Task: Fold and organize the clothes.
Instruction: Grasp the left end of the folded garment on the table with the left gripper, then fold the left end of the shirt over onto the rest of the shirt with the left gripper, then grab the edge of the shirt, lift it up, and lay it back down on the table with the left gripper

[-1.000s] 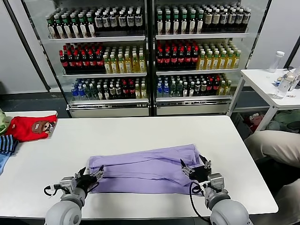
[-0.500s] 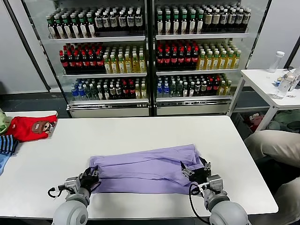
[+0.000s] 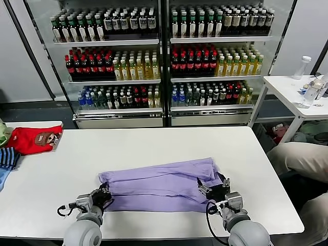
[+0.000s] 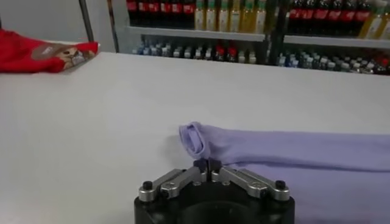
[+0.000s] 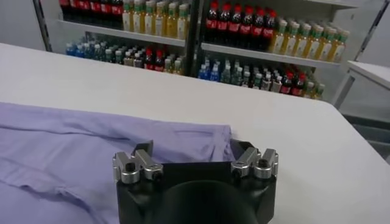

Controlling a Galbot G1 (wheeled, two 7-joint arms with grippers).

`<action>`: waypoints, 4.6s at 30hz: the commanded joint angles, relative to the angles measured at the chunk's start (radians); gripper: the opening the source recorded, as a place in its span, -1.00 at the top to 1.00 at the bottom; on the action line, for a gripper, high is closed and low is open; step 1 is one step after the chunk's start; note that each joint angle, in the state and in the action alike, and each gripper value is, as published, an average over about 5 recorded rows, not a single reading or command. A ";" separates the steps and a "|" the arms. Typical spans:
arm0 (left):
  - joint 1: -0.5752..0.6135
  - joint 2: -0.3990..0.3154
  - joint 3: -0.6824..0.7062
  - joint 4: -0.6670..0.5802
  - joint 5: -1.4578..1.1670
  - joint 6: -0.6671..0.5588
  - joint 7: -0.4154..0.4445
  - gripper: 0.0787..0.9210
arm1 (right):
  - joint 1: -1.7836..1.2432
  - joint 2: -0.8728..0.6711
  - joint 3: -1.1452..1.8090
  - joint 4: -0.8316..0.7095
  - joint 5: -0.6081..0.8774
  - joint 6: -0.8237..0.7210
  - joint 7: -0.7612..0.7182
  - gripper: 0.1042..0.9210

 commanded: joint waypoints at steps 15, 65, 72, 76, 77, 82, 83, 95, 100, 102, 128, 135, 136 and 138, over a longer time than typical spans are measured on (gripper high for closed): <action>0.144 0.222 -0.511 -0.001 0.336 -0.032 0.194 0.98 | 0.029 -0.007 0.029 0.045 -0.001 0.000 0.000 -0.76; -0.243 -0.188 0.159 -0.079 -0.091 0.020 0.214 0.38 | 0.024 0.000 0.057 0.053 -0.031 -0.007 -0.006 -0.76; -0.047 -0.016 -0.103 -0.182 0.037 -0.017 0.297 -0.09 | 0.050 -0.003 0.052 0.030 -0.024 -0.001 -0.012 -0.76; 0.078 0.030 -0.216 -0.093 0.127 -0.032 0.339 -0.38 | 0.065 0.010 0.039 0.017 -0.025 0.004 -0.014 -0.76; 0.097 0.031 -0.231 -0.070 0.136 -0.032 0.342 -0.44 | 0.066 0.013 0.036 0.014 -0.026 0.005 -0.014 -0.76; 0.118 0.015 -0.245 -0.022 0.126 -0.010 0.345 -0.72 | 0.064 0.018 0.031 0.011 -0.030 0.006 -0.015 -0.76; 0.117 0.013 -0.244 -0.017 0.121 -0.006 0.347 -0.74 | 0.063 0.017 0.032 0.012 -0.030 0.006 -0.015 -0.76; 0.081 -0.004 -0.222 0.025 0.030 0.021 0.391 -0.77 | 0.058 0.016 0.034 0.022 -0.036 0.005 -0.016 -0.76; 0.064 -0.017 -0.200 0.037 0.016 0.021 0.402 -0.75 | 0.055 0.017 0.036 0.023 -0.038 0.005 -0.016 -0.76; 0.057 -0.022 -0.196 0.046 0.009 0.022 0.401 -0.69 | 0.055 0.016 0.036 0.025 -0.039 0.005 -0.016 -0.76; 0.072 0.052 -0.383 -0.130 0.106 0.004 0.419 0.95 | 0.065 0.012 0.029 0.034 -0.054 -0.001 -0.014 -0.76; 0.196 0.274 -0.763 -0.097 0.107 0.048 0.610 0.95 | 0.065 0.017 0.024 0.034 -0.053 0.002 -0.016 -0.76; 0.216 0.304 -0.807 -0.071 0.107 0.048 0.643 0.95 | 0.065 0.018 0.025 0.035 -0.052 0.003 -0.016 -0.76; 0.246 0.356 -0.869 -0.025 0.107 0.048 0.696 0.95 | 0.064 0.019 0.026 0.036 -0.051 0.006 -0.018 -0.76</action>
